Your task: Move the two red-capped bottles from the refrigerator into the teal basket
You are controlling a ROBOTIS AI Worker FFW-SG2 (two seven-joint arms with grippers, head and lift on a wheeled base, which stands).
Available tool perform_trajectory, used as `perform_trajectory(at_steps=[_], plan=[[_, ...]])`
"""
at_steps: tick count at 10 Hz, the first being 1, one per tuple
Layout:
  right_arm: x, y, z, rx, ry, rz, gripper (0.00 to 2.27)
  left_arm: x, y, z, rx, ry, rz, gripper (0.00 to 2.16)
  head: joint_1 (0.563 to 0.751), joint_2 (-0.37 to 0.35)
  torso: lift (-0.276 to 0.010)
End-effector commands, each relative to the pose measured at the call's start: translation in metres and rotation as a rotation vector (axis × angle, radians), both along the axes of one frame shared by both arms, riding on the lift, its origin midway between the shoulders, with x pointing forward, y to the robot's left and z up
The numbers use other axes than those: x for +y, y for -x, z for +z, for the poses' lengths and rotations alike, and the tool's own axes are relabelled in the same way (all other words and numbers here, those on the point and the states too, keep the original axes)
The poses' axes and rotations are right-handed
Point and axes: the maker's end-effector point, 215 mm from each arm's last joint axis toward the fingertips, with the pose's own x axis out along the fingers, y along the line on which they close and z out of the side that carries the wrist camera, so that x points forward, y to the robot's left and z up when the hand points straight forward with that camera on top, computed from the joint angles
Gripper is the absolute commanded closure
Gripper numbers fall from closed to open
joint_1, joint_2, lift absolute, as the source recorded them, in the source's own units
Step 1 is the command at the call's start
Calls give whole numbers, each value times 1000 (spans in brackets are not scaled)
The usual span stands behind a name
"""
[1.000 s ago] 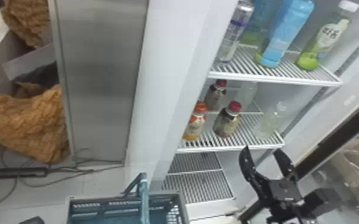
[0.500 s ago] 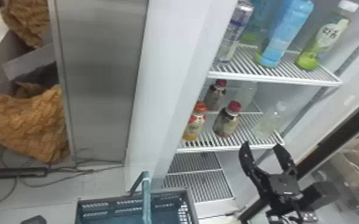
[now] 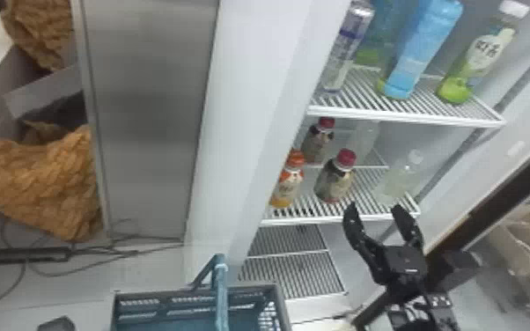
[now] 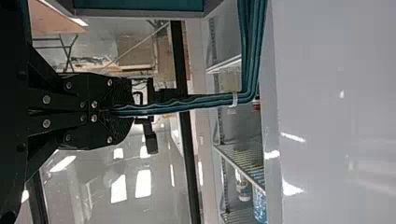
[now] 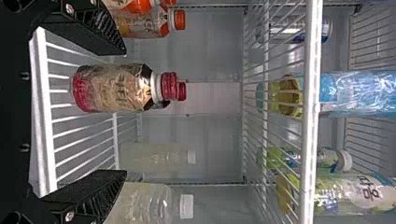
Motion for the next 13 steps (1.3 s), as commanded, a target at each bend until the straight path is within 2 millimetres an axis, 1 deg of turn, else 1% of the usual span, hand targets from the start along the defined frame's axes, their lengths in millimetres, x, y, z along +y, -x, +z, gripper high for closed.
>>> perform_trajectory(at_steps=[1, 4, 7, 13], plan=[[0, -13, -4, 7, -8, 9, 107, 0, 0, 0, 1, 2, -2, 1153, 695, -350, -224], [3, -37, -12, 34, -18, 33, 110, -1, 0, 1, 2, 7, -3, 1153, 695, -350, -224], [13, -62, -22, 57, -34, 55, 110, -1, 0, 2, 3, 11, -3, 1153, 695, -350, -224], [19, -101, -22, 58, -41, 75, 108, -2, -1, 4, 5, 19, -4, 1153, 695, -350, -224]])
